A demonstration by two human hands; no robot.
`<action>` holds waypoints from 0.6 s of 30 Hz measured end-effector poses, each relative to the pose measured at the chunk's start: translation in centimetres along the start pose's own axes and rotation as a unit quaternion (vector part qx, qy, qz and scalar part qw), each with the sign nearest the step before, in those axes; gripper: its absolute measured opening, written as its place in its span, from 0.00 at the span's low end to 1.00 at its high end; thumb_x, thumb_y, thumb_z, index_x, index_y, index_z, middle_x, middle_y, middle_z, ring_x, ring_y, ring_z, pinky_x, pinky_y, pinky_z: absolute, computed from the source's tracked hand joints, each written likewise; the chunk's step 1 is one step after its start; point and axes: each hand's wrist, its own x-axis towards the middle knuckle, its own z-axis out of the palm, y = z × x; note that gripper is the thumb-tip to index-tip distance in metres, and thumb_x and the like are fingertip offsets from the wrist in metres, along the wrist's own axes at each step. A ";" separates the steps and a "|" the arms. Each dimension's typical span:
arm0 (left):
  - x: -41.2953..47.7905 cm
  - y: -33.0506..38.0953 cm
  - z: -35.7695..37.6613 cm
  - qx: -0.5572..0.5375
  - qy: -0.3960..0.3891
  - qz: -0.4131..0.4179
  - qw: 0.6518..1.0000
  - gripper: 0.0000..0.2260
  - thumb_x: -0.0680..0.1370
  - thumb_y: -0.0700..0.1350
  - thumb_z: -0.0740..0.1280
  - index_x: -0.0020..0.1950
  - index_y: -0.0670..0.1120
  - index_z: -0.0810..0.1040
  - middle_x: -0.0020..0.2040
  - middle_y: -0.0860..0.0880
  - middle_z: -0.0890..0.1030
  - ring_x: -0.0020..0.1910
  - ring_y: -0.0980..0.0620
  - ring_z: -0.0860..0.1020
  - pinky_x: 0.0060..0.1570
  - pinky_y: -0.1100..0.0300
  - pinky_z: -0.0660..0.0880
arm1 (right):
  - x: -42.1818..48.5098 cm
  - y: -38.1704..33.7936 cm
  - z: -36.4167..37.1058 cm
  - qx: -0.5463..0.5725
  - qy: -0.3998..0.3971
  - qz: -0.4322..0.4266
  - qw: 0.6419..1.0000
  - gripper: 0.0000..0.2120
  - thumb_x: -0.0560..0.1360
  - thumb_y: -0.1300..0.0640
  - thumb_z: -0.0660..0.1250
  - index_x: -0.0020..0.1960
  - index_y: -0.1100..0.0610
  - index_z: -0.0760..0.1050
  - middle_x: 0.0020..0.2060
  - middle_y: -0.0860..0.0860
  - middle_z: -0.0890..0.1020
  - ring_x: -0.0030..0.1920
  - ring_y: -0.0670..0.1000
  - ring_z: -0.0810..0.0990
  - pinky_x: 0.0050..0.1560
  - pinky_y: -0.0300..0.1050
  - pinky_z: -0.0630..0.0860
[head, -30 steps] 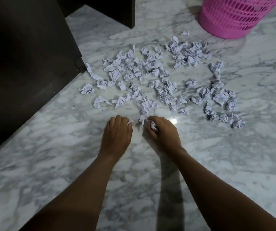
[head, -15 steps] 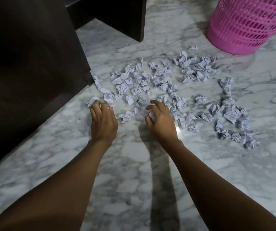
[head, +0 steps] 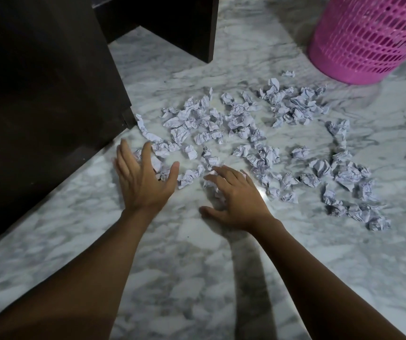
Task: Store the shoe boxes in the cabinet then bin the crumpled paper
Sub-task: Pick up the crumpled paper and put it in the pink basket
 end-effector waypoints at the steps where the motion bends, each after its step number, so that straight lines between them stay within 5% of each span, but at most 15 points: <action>1: 0.2 -0.3 0.2 -0.001 -0.025 -0.028 0.999 0.36 0.73 0.68 0.61 0.74 0.47 0.65 0.77 0.34 0.56 0.77 0.37 0.53 0.75 0.40 0.51 | -0.1 0.2 0.3 0.010 0.027 -0.011 1.000 0.30 0.70 0.33 0.67 0.65 0.49 0.74 0.66 0.52 0.76 0.69 0.56 0.72 0.68 0.58 0.68; 6: 0.5 -1.1 0.8 -0.014 -0.095 -0.037 0.995 0.43 0.68 0.75 0.59 0.74 0.48 0.63 0.75 0.42 0.62 0.77 0.43 0.55 0.75 0.38 0.48 | -1.4 -0.3 1.7 0.056 0.209 -0.005 0.976 0.08 0.73 0.53 0.75 0.48 0.55 0.81 0.45 0.50 0.82 0.47 0.55 0.80 0.48 0.49 0.75; 11: 0.4 -1.0 0.8 -0.011 -0.067 0.021 0.998 0.40 0.69 0.75 0.59 0.69 0.47 0.68 0.69 0.45 0.67 0.72 0.43 0.65 0.71 0.36 0.58 | -1.1 -0.7 1.6 0.100 0.222 0.074 0.967 0.09 0.68 0.57 0.78 0.45 0.55 0.80 0.40 0.50 0.82 0.43 0.53 0.79 0.42 0.42 0.74; 15: 2.2 -0.7 1.3 -0.040 -0.041 0.009 0.998 0.37 0.71 0.71 0.59 0.71 0.46 0.67 0.73 0.37 0.63 0.72 0.36 0.62 0.70 0.38 0.61 | 0.5 -0.3 0.5 0.140 0.246 0.068 0.957 0.06 0.70 0.58 0.72 0.47 0.55 0.79 0.41 0.51 0.82 0.44 0.51 0.78 0.47 0.32 0.68; 18: 4.6 -0.2 1.5 -0.029 -0.091 0.014 0.995 0.40 0.71 0.71 0.61 0.75 0.47 0.63 0.78 0.38 0.55 0.77 0.38 0.54 0.74 0.42 0.56 | 2.9 -0.5 -0.7 0.167 0.259 0.095 0.947 0.07 0.69 0.62 0.73 0.47 0.57 0.80 0.41 0.52 0.83 0.43 0.49 0.77 0.47 0.29 0.67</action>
